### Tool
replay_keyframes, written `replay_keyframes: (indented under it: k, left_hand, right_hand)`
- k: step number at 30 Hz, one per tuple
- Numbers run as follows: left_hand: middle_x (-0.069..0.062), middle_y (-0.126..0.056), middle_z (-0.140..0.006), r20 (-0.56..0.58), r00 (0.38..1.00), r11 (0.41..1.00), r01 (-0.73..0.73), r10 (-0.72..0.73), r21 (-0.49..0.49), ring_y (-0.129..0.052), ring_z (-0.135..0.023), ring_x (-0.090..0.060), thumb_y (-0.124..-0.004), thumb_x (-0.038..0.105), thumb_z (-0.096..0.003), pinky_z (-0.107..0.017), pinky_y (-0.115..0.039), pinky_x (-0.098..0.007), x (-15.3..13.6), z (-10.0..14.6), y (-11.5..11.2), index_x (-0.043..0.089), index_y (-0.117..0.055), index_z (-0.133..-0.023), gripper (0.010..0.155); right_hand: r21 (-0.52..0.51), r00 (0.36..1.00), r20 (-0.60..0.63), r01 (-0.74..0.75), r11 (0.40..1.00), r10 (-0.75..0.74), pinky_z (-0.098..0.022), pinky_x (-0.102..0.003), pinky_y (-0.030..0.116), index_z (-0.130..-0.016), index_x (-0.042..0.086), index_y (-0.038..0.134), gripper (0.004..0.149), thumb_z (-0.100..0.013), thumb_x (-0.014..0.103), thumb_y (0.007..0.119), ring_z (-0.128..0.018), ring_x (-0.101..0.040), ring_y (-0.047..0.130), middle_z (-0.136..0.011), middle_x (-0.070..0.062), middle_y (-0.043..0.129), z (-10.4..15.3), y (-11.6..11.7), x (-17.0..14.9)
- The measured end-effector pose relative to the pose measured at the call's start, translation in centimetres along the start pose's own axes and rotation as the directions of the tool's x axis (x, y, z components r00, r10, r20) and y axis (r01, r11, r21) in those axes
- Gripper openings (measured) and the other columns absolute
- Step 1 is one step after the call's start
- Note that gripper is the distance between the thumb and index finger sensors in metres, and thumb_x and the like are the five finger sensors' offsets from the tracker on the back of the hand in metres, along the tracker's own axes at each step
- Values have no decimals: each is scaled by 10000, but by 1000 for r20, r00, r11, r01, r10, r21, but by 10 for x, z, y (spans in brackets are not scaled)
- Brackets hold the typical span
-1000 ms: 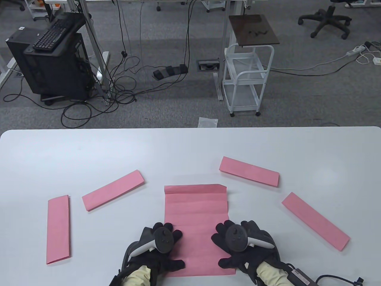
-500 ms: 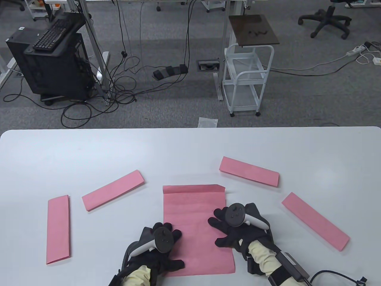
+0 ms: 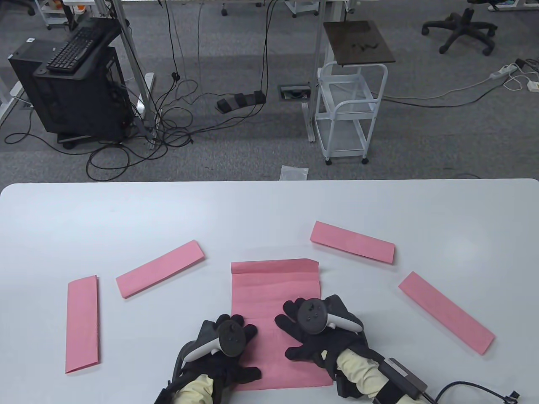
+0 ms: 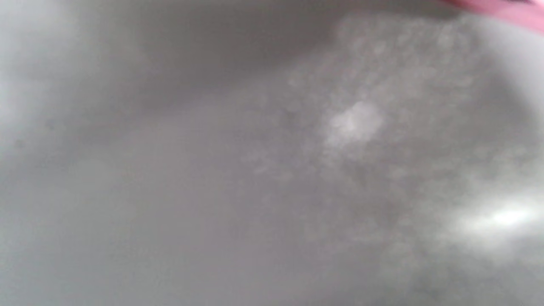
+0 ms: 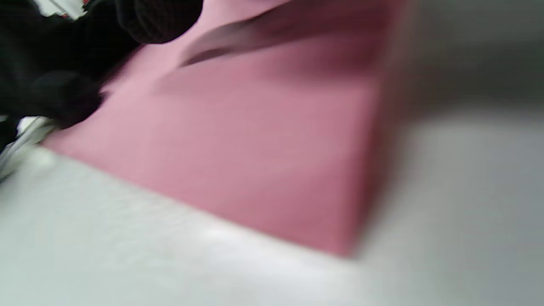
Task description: Unfold complexly folded papers and stack
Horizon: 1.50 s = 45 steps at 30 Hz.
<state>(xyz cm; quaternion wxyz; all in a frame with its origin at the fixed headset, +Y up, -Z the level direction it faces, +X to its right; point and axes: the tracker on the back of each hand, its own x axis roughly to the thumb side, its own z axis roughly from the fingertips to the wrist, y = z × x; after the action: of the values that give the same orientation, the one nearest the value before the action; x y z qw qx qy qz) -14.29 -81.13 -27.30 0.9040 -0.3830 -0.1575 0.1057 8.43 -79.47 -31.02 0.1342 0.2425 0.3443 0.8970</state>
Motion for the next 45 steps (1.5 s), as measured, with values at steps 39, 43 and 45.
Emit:
replay_keyframes:
  k: [39, 43, 45]
  left_hand:
    - [134, 340, -965, 6, 1000, 1000, -15, 15, -8, 351, -894, -212, -621, 701, -424, -575, 203, -514, -1, -1, 1, 442, 126, -967, 959]
    - [135, 338, -965, 6, 1000, 1000, -17, 17, -9, 350, -894, -211, -624, 699, -423, -575, 202, -514, -1, -1, 1, 443, 124, -966, 959]
    - [136, 336, -965, 5, 1000, 1000, -21, 21, -9, 349, -894, -210, -628, 697, -423, -575, 202, -513, -1, -1, 1, 443, 121, -967, 959]
  right_hand:
    - [-117, 991, -129, 0, 993, -16, -667, -490, -130, -1072, 412, 178, 760, -486, 575, 634, -996, -102, -170, -1135, 160, -52, 54, -9, -25]
    - [-69, 980, -183, 63, 996, -74, -663, -490, -132, -1067, 412, 165, 773, -483, 572, 645, -999, -117, -160, -1132, 151, -54, 61, 15, -35]
    - [-69, 979, -202, 14, 998, -28, -665, -488, -126, -1067, 408, 176, 770, -482, 562, 654, -1006, -119, -142, -1135, 145, -38, 58, 22, -38]
